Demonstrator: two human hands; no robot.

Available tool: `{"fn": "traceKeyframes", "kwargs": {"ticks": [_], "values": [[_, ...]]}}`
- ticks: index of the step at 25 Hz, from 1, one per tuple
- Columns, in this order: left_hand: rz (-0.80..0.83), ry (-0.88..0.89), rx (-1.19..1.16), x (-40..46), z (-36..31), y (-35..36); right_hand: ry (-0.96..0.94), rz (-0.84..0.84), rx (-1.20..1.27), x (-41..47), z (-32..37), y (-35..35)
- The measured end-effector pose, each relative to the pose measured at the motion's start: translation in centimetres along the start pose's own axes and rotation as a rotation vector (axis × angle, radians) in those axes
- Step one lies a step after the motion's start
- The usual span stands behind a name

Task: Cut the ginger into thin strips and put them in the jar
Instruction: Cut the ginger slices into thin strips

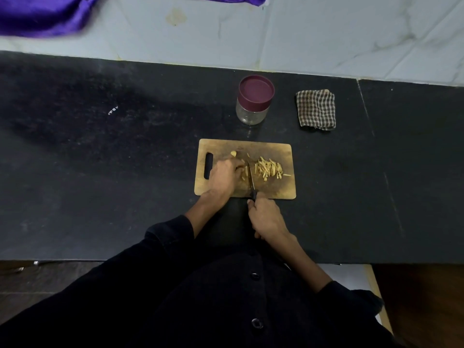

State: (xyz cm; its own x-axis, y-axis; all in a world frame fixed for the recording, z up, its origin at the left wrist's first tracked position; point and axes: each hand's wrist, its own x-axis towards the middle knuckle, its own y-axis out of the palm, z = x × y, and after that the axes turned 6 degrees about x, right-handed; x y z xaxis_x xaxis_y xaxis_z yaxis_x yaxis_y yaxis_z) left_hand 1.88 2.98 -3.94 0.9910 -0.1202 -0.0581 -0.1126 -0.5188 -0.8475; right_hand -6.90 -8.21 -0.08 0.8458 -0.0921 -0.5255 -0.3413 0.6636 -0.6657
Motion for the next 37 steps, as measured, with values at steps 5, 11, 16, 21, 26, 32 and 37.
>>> {"fn": "traceKeyframes", "kwargs": {"ticks": [5,11,16,21,26,32,37], "values": [[0.02,0.024,0.026,-0.4,-0.1,-0.1,0.0,0.013,-0.02,0.2,0.1,-0.2],[0.013,0.041,0.051,-0.6,-0.3,-0.3,0.006,0.028,-0.043,0.3,0.2,-0.1],[0.066,0.07,0.107,-0.7,-0.4,-0.6,0.024,0.029,-0.054,0.5,0.5,0.3],[0.143,0.078,0.191,-0.7,-0.6,-0.8,0.046,0.054,-0.068,0.5,0.8,0.6],[0.137,0.078,0.21,-0.8,-0.7,-0.6,0.058,0.043,-0.058,0.4,0.5,0.5],[0.118,0.066,0.189,-0.8,-0.4,-0.5,0.047,0.006,-0.049,0.1,-0.3,-0.1],[0.117,0.035,0.07,-0.6,-0.5,-1.2,0.017,-0.006,-0.019,0.0,-0.1,-0.3]]}}
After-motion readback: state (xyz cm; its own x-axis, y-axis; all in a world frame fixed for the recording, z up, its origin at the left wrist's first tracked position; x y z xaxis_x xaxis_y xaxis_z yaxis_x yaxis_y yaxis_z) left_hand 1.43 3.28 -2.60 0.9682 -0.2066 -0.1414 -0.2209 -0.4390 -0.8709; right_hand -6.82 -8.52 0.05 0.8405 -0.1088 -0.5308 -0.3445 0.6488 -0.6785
